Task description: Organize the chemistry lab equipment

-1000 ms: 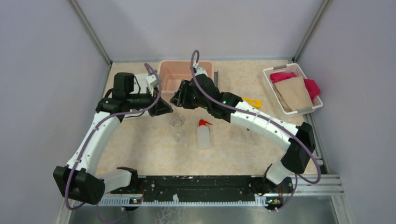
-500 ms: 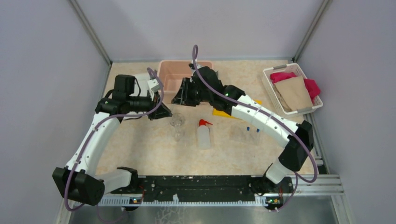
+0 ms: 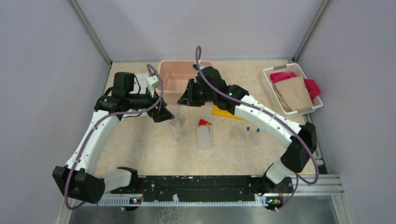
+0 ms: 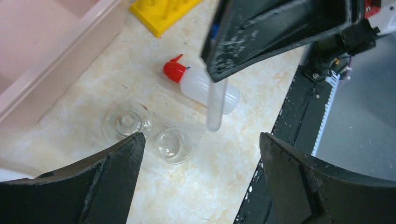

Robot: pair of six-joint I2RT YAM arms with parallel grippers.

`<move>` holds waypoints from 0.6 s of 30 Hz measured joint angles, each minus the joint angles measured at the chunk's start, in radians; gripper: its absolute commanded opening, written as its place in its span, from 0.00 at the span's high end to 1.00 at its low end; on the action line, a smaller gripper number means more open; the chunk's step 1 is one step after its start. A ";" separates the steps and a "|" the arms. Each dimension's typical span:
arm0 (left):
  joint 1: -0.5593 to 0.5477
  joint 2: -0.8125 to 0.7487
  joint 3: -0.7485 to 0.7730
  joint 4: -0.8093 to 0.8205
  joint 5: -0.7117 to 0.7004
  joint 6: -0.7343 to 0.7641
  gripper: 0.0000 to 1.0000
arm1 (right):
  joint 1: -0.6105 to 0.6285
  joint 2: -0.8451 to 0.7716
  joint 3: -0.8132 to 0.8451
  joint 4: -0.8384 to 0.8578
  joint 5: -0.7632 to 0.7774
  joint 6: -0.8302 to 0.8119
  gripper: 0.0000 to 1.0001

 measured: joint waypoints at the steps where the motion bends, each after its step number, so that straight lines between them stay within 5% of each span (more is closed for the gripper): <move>1: 0.000 0.008 0.014 0.001 -0.021 -0.013 0.01 | -0.004 -0.015 -0.019 -0.010 0.021 -0.014 1.00; 11: 0.000 0.056 0.085 0.015 -0.117 -0.095 0.01 | -0.025 -0.394 -0.382 -0.196 0.488 -0.145 1.00; 18: 0.000 0.056 0.083 0.031 -0.135 -0.114 0.01 | -0.047 -0.486 -0.562 -0.283 0.697 -0.140 1.00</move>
